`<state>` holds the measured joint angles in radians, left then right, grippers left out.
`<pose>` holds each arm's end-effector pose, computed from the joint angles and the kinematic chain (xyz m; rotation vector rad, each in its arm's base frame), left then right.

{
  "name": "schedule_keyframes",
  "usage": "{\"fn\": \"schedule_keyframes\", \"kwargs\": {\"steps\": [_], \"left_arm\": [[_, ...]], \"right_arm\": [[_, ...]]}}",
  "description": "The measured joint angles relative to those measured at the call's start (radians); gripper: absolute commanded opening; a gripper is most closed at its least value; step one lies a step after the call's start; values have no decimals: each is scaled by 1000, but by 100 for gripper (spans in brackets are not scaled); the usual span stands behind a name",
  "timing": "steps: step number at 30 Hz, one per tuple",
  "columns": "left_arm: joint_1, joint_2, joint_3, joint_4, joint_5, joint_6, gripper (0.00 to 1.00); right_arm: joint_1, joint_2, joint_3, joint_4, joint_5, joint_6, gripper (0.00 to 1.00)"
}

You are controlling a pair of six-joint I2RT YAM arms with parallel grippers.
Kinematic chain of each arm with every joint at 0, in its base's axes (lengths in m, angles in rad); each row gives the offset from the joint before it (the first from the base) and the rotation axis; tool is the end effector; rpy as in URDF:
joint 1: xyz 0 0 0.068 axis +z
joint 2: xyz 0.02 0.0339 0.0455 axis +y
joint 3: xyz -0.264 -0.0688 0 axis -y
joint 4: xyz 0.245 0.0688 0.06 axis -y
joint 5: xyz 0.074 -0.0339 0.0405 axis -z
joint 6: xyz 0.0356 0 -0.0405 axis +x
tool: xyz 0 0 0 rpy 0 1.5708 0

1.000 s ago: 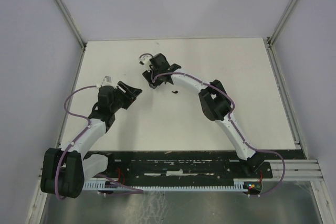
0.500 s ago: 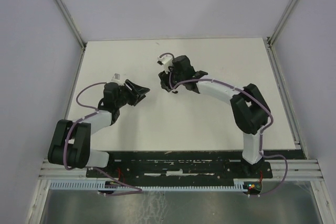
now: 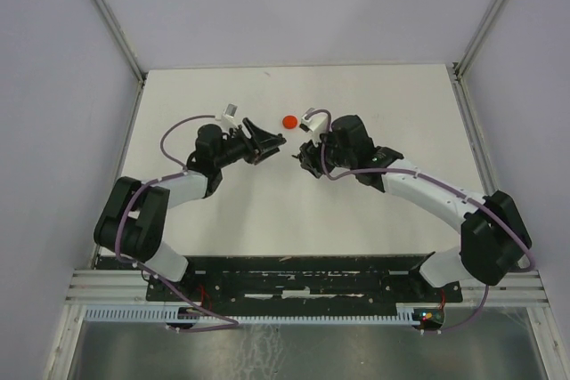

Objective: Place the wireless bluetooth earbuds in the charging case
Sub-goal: Pick up the charging case at the center of the board.

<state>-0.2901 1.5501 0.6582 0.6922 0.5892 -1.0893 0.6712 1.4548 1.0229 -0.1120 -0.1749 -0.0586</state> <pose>0.2977 -0.1095 0.2039 -0.3117 1.9773 -1.4658 0.2549 0.2103 0.2712 -0.8672 1.9721 0.5457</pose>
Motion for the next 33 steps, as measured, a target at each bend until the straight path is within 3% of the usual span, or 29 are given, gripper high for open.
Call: {"fn": "schedule_keyframes", "kwargs": {"steps": [7, 33], "left_arm": [[-91, 26, 6, 19, 48, -16, 65], [-162, 82, 8, 54, 122, -23, 58]], "right_arm": [[0, -27, -39, -50, -4, -7, 20], [0, 9, -44, -38, -83, 27, 19]]}}
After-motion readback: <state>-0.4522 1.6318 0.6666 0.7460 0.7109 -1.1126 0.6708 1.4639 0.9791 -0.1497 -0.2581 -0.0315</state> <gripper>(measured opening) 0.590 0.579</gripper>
